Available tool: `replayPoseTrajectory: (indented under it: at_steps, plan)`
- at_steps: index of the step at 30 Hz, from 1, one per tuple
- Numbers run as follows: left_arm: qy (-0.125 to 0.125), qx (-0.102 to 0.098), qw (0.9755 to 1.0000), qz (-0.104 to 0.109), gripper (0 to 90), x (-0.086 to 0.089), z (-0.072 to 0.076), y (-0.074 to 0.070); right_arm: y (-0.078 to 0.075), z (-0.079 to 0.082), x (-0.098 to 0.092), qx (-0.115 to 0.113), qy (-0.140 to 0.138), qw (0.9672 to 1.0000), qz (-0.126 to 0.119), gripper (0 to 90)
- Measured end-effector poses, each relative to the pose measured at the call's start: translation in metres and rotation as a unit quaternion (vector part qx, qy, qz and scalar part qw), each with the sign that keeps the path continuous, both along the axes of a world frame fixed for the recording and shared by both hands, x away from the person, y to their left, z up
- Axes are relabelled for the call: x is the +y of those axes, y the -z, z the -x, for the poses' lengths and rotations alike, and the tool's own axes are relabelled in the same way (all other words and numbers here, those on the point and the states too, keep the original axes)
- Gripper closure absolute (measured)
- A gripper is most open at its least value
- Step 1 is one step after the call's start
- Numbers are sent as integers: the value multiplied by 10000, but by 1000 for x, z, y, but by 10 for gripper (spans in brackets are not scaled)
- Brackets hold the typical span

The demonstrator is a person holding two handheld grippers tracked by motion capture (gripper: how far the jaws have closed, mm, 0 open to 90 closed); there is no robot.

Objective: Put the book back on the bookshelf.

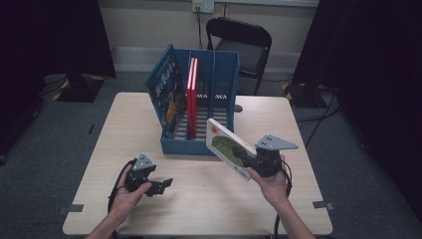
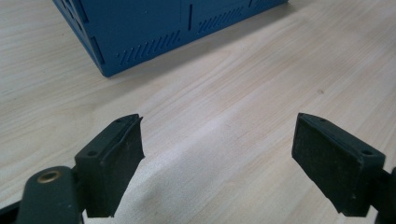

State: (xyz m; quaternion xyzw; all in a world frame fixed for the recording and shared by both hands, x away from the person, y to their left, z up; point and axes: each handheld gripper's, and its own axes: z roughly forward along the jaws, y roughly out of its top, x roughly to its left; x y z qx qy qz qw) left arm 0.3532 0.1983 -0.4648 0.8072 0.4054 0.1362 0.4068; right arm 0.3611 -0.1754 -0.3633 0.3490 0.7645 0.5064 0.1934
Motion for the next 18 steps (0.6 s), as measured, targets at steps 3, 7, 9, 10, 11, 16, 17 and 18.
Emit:
replayPoseTrajectory:
  at_steps: [3,7,9,10,11,16,17,18]
  plan:
    - [21,-15,10000,-17,163,1,0,0,-1,-4,-1,3,142,9999,-15,767]
    - [-16,0,10000,9,163,1,0,0,-7,-10,-1,-59,249,9997,4,767]
    - [-18,-12,10000,19,163,1,1,-1,-9,-14,-1,-76,304,9995,17,766]
    - [-30,-22,10000,30,163,1,1,-1,-10,-16,-1,-90,344,9994,27,767]
    - [-30,-22,10000,30,163,1,1,-1,-11,-18,0,-106,384,9992,58,766]
    - [10,-22,10000,0,171,1,1,-1,-15,-25,5,-143,597,9981,69,767]
    - [18,-15,10000,-1,171,0,1,-1,-15,-27,6,-168,639,9978,91,766]
    - [4,-25,10000,13,171,0,1,-1,-15,-28,7,-167,687,9974,111,766]
